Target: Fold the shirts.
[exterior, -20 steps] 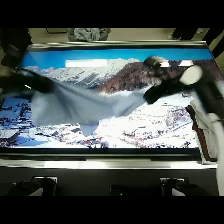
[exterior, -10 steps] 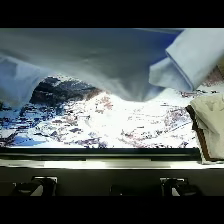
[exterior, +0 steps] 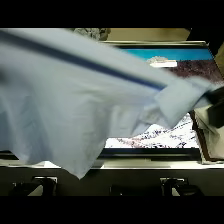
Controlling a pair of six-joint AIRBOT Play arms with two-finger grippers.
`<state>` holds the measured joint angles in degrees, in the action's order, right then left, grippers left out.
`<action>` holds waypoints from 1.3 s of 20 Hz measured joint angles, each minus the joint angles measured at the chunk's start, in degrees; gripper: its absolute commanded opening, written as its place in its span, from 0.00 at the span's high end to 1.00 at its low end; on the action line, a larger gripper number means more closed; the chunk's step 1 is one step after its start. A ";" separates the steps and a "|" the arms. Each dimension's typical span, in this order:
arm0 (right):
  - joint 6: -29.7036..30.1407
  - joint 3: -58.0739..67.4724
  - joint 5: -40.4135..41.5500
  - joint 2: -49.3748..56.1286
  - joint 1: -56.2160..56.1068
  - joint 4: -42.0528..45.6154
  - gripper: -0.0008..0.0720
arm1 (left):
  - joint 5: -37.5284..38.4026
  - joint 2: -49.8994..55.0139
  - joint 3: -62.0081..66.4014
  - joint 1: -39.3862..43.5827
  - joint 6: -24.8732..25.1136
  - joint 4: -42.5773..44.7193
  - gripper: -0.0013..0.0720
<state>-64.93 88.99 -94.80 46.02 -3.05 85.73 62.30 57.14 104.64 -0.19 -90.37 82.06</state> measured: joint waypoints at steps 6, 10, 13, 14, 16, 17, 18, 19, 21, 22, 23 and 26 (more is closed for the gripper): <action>-6.01 -33.16 13.33 2.78 0.04 -1.36 0.92 | -3.37 24.30 -9.09 2.03 7.08 -8.22 0.94; -12.44 -43.93 29.49 8.15 0.11 -1.77 0.91 | -4.59 36.46 -10.45 4.46 9.03 -13.16 0.69; -15.10 -45.66 37.31 11.45 0.17 -2.56 0.24 | -1.33 39.98 -9.97 5.11 8.92 -16.04 0.05; -15.13 -44.94 38.01 11.93 0.15 -2.80 0.16 | 1.09 40.54 -8.85 4.74 8.96 -16.59 0.05; -12.94 -40.96 37.86 12.61 0.98 -3.21 0.10 | 7.82 40.92 -5.70 2.62 8.31 -16.35 0.05; -11.10 -38.01 36.59 12.83 2.49 -3.26 0.10 | 11.82 40.57 -4.48 1.03 7.61 -15.76 0.05; -8.85 -34.84 35.54 12.98 4.70 -3.87 0.11 | 15.21 39.80 -3.87 -0.59 6.91 -15.32 0.05; -6.60 -32.02 34.53 13.22 7.37 -5.14 0.11 | 18.23 38.40 -3.91 -2.43 6.29 -15.28 0.05; -2.10 -27.45 33.00 14.47 13.88 -8.87 0.11 | 22.69 34.51 -7.26 -5.70 5.31 -14.78 0.05; -0.20 -26.08 31.67 15.63 16.94 -11.21 0.11 | 23.58 31.95 -10.54 -6.86 5.03 -14.49 0.05; 1.73 -24.98 29.99 17.31 19.67 -13.62 0.05 | 24.52 28.87 -15.39 -7.72 4.66 -14.53 0.05; 6.29 -23.28 23.96 23.80 23.28 -19.37 0.02 | 23.26 18.43 -35.06 -8.70 4.37 -15.04 0.05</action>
<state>-58.63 65.71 -70.85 69.82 20.23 66.37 85.56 75.57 69.58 -8.88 -86.00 67.02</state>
